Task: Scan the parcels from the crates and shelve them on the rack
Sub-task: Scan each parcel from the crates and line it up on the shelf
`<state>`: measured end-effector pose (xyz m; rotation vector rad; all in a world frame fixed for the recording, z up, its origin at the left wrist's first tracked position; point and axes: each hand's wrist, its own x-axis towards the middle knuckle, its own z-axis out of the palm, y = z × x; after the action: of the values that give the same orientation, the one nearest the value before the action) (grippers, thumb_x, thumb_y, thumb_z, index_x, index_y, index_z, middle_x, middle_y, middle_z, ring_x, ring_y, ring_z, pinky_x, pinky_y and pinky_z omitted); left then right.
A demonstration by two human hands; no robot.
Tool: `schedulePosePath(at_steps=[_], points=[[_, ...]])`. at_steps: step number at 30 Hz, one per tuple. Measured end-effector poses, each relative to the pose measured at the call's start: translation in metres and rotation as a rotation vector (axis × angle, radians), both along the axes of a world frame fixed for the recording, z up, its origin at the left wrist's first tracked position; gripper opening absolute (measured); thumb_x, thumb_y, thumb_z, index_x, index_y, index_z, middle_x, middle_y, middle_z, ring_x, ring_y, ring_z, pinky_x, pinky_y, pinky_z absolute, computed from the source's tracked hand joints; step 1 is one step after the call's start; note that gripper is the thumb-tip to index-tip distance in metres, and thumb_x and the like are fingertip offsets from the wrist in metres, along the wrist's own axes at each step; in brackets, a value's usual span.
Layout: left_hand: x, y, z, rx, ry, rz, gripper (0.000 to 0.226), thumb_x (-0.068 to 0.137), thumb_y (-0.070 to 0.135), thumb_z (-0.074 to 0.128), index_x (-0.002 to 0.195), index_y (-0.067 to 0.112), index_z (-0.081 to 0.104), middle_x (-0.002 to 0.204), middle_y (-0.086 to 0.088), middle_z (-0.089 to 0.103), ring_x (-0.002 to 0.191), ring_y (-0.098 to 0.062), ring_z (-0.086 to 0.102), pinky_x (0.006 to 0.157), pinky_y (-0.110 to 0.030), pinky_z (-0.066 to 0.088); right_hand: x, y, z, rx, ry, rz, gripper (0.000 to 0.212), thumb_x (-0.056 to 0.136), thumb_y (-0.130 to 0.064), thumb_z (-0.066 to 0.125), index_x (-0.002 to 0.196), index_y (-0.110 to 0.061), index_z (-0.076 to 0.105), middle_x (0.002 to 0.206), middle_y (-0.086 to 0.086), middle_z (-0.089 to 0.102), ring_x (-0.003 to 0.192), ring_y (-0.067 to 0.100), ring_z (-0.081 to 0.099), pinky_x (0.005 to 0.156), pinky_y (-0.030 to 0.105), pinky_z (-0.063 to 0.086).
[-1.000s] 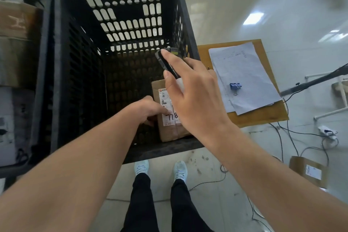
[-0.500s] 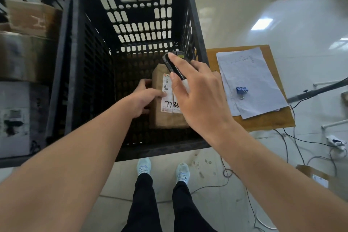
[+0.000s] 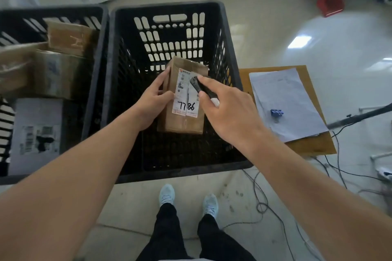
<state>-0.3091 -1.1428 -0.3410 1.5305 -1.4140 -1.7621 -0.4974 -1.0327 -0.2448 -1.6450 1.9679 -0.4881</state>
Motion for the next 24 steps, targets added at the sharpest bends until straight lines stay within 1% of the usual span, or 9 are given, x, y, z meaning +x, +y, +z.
schedulePosePath(at_steps=[2,5,9,12,15,17,19,21,24], points=[[0.005,-0.001,0.014,-0.070,-0.035,-0.033,0.084,0.101,0.014,0.069,0.158,0.060,0.029,0.135,-0.008,0.061,0.116,-0.027,0.070,0.095,-0.053,0.062,-0.001,0.000,0.005,0.018,0.021,0.020,0.048,0.111,-0.045,0.044,0.158,-0.038,0.044,0.133,-0.003,0.073,0.117,0.023,0.066,0.104,0.049,0.052],[0.012,-0.005,0.034,-0.153,-0.047,-0.060,0.090,0.099,0.010,0.072,0.157,0.063,0.029,0.137,-0.006,0.055,0.122,-0.029,0.066,0.098,-0.056,0.060,-0.004,-0.001,0.013,0.078,0.040,0.057,0.046,0.111,-0.044,0.045,0.157,-0.038,0.047,0.141,-0.005,0.068,0.126,0.024,0.063,0.113,0.050,0.045],[0.020,-0.011,0.057,-0.220,-0.096,-0.079,0.092,0.100,0.004,0.067,0.155,0.067,0.028,0.149,-0.005,0.045,0.134,-0.029,0.055,0.102,-0.058,0.058,-0.005,-0.001,0.025,0.170,0.086,0.134,0.045,0.111,-0.045,0.046,0.155,-0.041,0.048,0.144,-0.010,0.065,0.129,0.021,0.060,0.115,0.051,0.043],[0.027,-0.014,0.072,-0.255,-0.132,-0.115,0.092,0.100,0.002,0.066,0.156,0.065,0.029,0.152,-0.005,0.043,0.134,-0.026,0.054,0.102,-0.055,0.058,-0.005,0.000,0.034,0.200,0.136,0.185,0.043,0.111,-0.045,0.045,0.154,-0.043,0.048,0.138,-0.008,0.067,0.124,0.022,0.062,0.114,0.051,0.043],[0.032,-0.017,0.084,-0.278,-0.153,-0.131,0.091,0.100,0.001,0.065,0.157,0.063,0.030,0.152,-0.005,0.043,0.132,-0.025,0.054,0.096,-0.045,0.061,-0.005,0.001,0.034,0.201,0.223,0.207,0.042,0.110,-0.048,0.044,0.151,-0.047,0.048,0.130,-0.005,0.070,0.118,0.027,0.061,0.108,0.050,0.048],[0.036,-0.021,0.091,-0.293,-0.159,-0.131,0.090,0.100,0.001,0.065,0.156,0.063,0.033,0.153,-0.006,0.043,0.134,-0.027,0.053,0.099,-0.049,0.060,-0.005,0.002,0.030,0.198,0.270,0.206,0.042,0.107,-0.053,0.043,0.150,-0.051,0.047,0.124,-0.004,0.072,0.115,0.031,0.060,0.100,0.051,0.053],[0.040,-0.024,0.098,-0.309,-0.151,-0.126,0.088,0.100,0.000,0.066,0.154,0.063,0.036,0.153,-0.006,0.045,0.135,-0.028,0.054,0.102,-0.053,0.059,-0.004,0.003,0.030,0.195,0.325,0.221,0.042,0.106,-0.055,0.041,0.148,-0.052,0.047,0.120,-0.003,0.072,0.112,0.031,0.059,0.097,0.051,0.053],[0.043,-0.026,0.109,-0.327,-0.159,-0.122,0.087,0.100,0.000,0.065,0.155,0.061,0.037,0.152,-0.002,0.044,0.133,-0.025,0.055,0.101,-0.052,0.059,-0.002,0.005,0.036,0.192,0.365,0.227,0.041,0.106,-0.055,0.041,0.147,-0.052,0.047,0.119,-0.003,0.071,0.111,0.031,0.059,0.095,0.051,0.054],[0.046,-0.029,0.124,-0.379,-0.199,-0.133,0.079,0.103,0.004,0.064,0.159,0.054,0.037,0.152,0.000,0.046,0.126,-0.020,0.059,0.099,-0.044,0.060,0.002,0.005,0.047,0.184,0.413,0.231,0.038,0.106,-0.054,0.042,0.144,-0.052,0.049,0.117,-0.001,0.070,0.109,0.032,0.057,0.093,0.052,0.054]])
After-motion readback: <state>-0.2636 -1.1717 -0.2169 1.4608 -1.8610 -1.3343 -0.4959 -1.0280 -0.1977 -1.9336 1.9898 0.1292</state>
